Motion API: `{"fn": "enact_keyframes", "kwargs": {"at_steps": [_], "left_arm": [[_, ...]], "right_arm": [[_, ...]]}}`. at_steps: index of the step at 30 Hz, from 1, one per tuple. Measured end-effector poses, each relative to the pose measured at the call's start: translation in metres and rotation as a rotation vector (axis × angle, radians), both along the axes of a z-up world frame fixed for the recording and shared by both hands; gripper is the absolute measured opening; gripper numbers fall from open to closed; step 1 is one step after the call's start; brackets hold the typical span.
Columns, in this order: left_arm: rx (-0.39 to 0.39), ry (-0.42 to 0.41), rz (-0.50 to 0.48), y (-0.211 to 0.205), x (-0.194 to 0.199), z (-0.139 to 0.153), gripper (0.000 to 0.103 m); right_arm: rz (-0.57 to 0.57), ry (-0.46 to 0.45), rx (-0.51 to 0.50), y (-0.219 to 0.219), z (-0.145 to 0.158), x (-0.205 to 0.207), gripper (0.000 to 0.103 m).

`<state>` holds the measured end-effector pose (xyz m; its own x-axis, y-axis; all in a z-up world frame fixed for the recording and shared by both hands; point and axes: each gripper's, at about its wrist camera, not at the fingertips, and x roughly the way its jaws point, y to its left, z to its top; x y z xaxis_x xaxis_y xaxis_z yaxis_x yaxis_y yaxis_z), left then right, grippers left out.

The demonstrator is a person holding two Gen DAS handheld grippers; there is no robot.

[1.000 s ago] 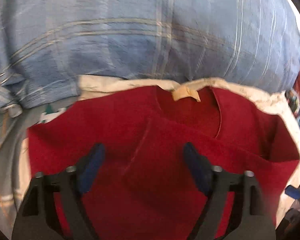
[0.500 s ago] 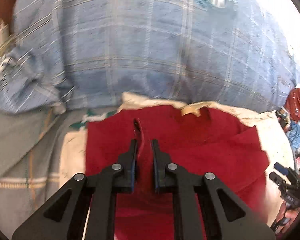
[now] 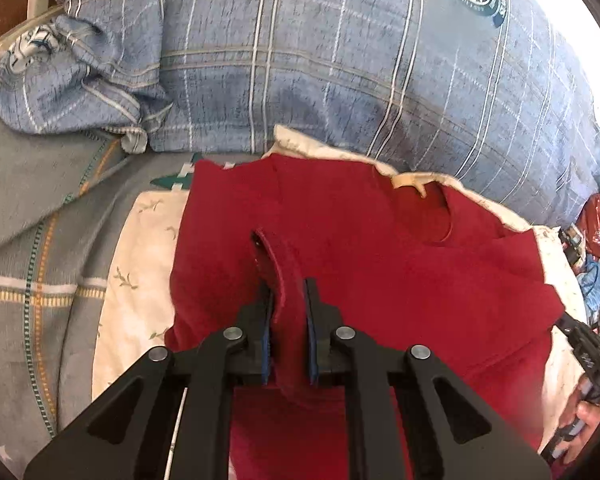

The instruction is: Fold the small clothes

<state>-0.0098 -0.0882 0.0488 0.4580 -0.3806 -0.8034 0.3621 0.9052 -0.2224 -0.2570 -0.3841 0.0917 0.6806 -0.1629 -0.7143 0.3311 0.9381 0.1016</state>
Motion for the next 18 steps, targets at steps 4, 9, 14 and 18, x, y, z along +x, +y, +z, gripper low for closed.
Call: {"fn": "enact_keyframes", "kwargs": {"at_steps": [4, 9, 14, 18], "left_arm": [[-0.01, 0.035, 0.011, 0.004, 0.004, -0.013, 0.012], [0.009, 0.007, 0.008, 0.001, 0.0, -0.007, 0.012], [-0.008, 0.022, 0.03, 0.005, -0.001, -0.005, 0.012], [-0.02, 0.02, 0.032, 0.01, -0.001, 0.004, 0.016]], "right_arm": [[-0.044, 0.091, 0.036, -0.008, -0.02, -0.018, 0.0], [-0.044, -0.026, 0.029, -0.013, 0.012, -0.036, 0.037], [0.061, 0.027, -0.14, 0.019, 0.014, -0.006, 0.06], [0.068, 0.084, -0.187, 0.031, -0.005, 0.01, 0.06]]}}
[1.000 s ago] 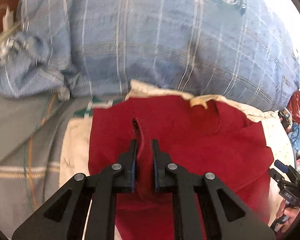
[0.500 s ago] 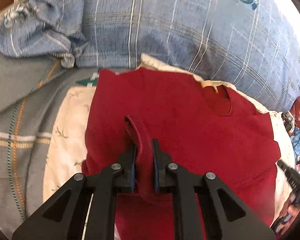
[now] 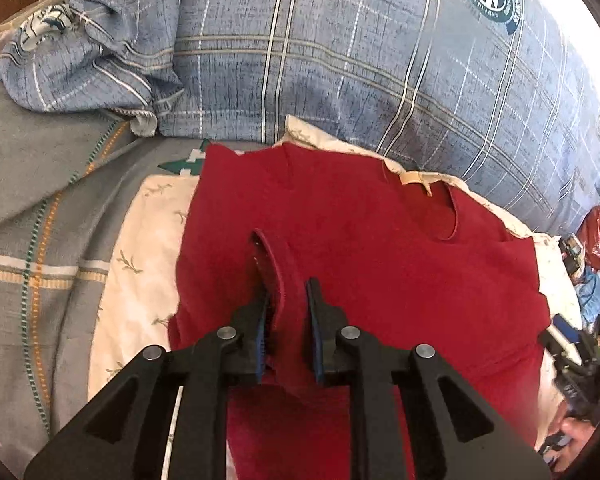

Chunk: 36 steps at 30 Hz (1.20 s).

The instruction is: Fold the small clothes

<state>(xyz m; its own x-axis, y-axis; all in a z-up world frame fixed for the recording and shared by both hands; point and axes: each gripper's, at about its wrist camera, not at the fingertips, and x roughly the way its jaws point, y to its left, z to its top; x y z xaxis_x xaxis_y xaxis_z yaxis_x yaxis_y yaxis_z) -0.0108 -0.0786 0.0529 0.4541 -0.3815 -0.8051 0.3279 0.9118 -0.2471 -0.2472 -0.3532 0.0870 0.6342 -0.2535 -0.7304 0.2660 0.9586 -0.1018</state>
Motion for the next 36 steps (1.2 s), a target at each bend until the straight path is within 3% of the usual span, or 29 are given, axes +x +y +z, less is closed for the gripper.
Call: {"fn": "enact_keyframes", "kwargs": {"at_steps": [3, 6, 8, 12, 13, 16, 18, 20, 21, 22, 26, 28, 30, 32, 34, 36], "left_arm": [[0.004, -0.031, 0.011, 0.003, -0.001, 0.01, 0.017], [-0.016, -0.039, 0.03, 0.002, -0.001, 0.015, 0.025], [-0.028, -0.038, 0.036, 0.0, -0.004, 0.016, 0.032], [0.008, -0.075, 0.019, -0.008, -0.01, 0.015, 0.037], [0.022, -0.083, 0.019, -0.011, -0.01, 0.013, 0.038], [0.035, -0.065, 0.022, -0.017, -0.008, 0.005, 0.039], [0.027, -0.06, 0.017, -0.017, -0.009, 0.001, 0.039], [0.044, -0.066, 0.014, -0.017, -0.009, -0.002, 0.041], [0.049, -0.062, 0.015, -0.017, -0.009, -0.003, 0.041], [0.047, -0.056, 0.017, -0.016, -0.008, -0.005, 0.041], [0.02, -0.053, 0.031, -0.011, -0.009, -0.005, 0.043], [0.038, -0.055, 0.026, -0.011, -0.009, -0.008, 0.054], [0.059, -0.057, 0.017, -0.012, -0.008, -0.015, 0.054], [0.079, -0.068, 0.003, -0.014, -0.008, -0.02, 0.056], [0.097, -0.095, -0.015, -0.016, -0.01, -0.021, 0.058], [0.109, -0.1, -0.021, -0.014, -0.012, -0.019, 0.058]], "right_arm": [[-0.011, -0.026, 0.031, -0.006, -0.002, -0.002, 0.057], [-0.018, -0.063, 0.062, -0.009, -0.001, 0.007, 0.014], [-0.026, -0.07, 0.097, -0.012, 0.0, 0.01, 0.01], [-0.011, -0.086, 0.19, -0.014, 0.003, -0.021, 0.007], [-0.015, -0.06, 0.2, -0.014, -0.003, -0.024, 0.0], [-0.045, 0.035, 0.205, -0.021, -0.024, -0.028, 0.0], [-0.081, -0.017, 0.281, -0.035, -0.013, -0.04, 0.009], [-0.134, -0.093, 0.351, -0.051, 0.005, -0.045, 0.027], [-0.149, -0.129, 0.368, -0.057, 0.014, -0.042, 0.051], [-0.155, -0.154, 0.375, -0.061, 0.021, -0.037, 0.065], [-0.139, -0.114, 0.375, -0.058, 0.019, 0.017, 0.065], [-0.114, -0.061, 0.322, -0.044, 0.011, 0.043, 0.045], [-0.094, 0.005, 0.163, -0.022, 0.0, 0.062, 0.035], [-0.13, 0.065, 0.028, -0.019, -0.02, 0.069, 0.035], [-0.164, 0.055, 0.093, -0.031, -0.031, 0.065, 0.037], [-0.194, 0.029, 0.166, -0.041, -0.022, 0.055, 0.037]]}}
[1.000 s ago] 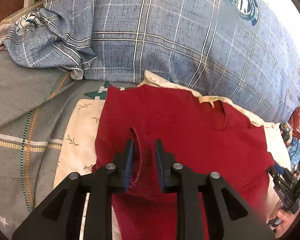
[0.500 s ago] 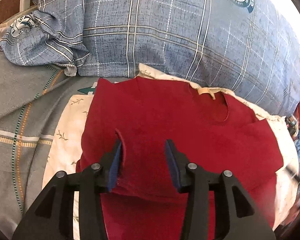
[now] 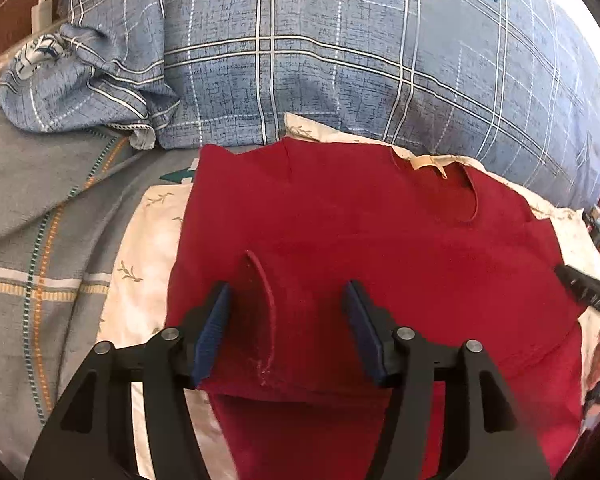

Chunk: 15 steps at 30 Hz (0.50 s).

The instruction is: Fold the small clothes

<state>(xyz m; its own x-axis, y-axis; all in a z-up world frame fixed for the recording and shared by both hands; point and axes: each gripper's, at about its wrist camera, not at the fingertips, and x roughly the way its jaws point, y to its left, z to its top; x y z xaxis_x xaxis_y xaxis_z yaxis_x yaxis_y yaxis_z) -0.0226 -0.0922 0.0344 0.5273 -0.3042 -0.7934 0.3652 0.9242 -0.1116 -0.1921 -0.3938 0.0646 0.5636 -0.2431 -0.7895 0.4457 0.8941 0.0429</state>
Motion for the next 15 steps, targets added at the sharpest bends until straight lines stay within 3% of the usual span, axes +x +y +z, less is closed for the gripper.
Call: {"fn": "enact_keyframes", "kwargs": {"at_steps": [2, 6, 9, 11, 15], "left_arm": [[-0.001, -0.009, 0.007, 0.006, -0.002, 0.005, 0.058], [0.003, -0.033, 0.036, 0.022, -0.011, 0.015, 0.063], [-0.013, -0.024, 0.049, 0.035, -0.019, 0.015, 0.067], [-0.02, -0.014, 0.058, 0.043, -0.025, 0.013, 0.068], [-0.051, 0.011, 0.106, 0.064, -0.039, 0.012, 0.069]], "right_arm": [[0.0, -0.031, 0.026, 0.002, 0.014, -0.011, 0.043], [0.124, -0.103, 0.054, 0.035, 0.036, -0.03, 0.042], [0.201, -0.038, -0.004, 0.059, 0.023, -0.023, 0.037], [0.183, 0.042, -0.039, 0.057, 0.004, -0.016, 0.037], [0.137, -0.005, 0.0, 0.051, 0.01, -0.028, 0.039]]}}
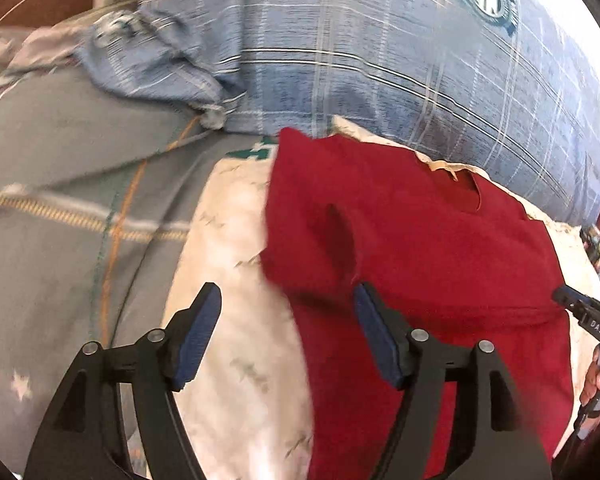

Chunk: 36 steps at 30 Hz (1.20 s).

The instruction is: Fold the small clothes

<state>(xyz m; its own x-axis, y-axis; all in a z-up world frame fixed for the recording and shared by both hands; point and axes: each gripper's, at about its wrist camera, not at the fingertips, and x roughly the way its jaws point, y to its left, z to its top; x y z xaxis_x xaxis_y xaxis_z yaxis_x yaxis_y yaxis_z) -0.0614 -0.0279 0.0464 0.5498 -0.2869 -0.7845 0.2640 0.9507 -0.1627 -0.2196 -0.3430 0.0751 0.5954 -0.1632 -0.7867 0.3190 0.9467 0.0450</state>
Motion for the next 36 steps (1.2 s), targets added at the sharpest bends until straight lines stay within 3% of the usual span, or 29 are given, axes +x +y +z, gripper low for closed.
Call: {"fn": "enact_keyframes", "kwargs": {"at_steps": [3, 9, 17, 20, 24, 26, 28, 30, 33, 36], "left_arm": [[-0.017, 0.017, 0.011, 0.009, -0.008, -0.004, 0.069], [-0.029, 0.005, -0.004, -0.001, -0.013, 0.0, 0.069], [-0.047, 0.043, -0.031, -0.009, -0.025, -0.004, 0.069], [-0.02, 0.051, -0.045, -0.014, -0.033, -0.011, 0.069], [-0.034, 0.068, -0.042, -0.013, -0.041, -0.017, 0.069], [-0.029, 0.074, -0.045, -0.013, -0.043, -0.019, 0.069], [-0.025, 0.077, -0.05, -0.012, -0.046, -0.019, 0.069], [-0.034, 0.079, -0.055, -0.007, -0.05, -0.017, 0.069], [-0.048, 0.062, -0.04, 0.005, -0.058, -0.014, 0.071], [-0.054, 0.076, -0.027, 0.01, -0.064, -0.02, 0.071]], "right_arm": [[-0.004, -0.01, -0.032, 0.006, 0.008, -0.012, 0.043], [-0.023, -0.029, 0.021, 0.007, 0.013, -0.036, 0.046], [0.031, -0.01, 0.162, 0.015, 0.0, -0.074, 0.053], [-0.001, -0.014, 0.149, 0.012, -0.003, -0.075, 0.053], [-0.056, -0.056, 0.227, -0.004, -0.008, -0.062, 0.054], [-0.054, -0.067, 0.253, -0.007, -0.014, -0.053, 0.048], [-0.062, -0.078, 0.247, -0.01, -0.019, -0.046, 0.008], [-0.062, -0.081, 0.236, -0.011, -0.018, -0.049, 0.008], [-0.083, -0.064, 0.107, -0.01, -0.012, -0.062, 0.002], [-0.114, -0.035, 0.116, -0.018, -0.019, -0.066, 0.0]]}}
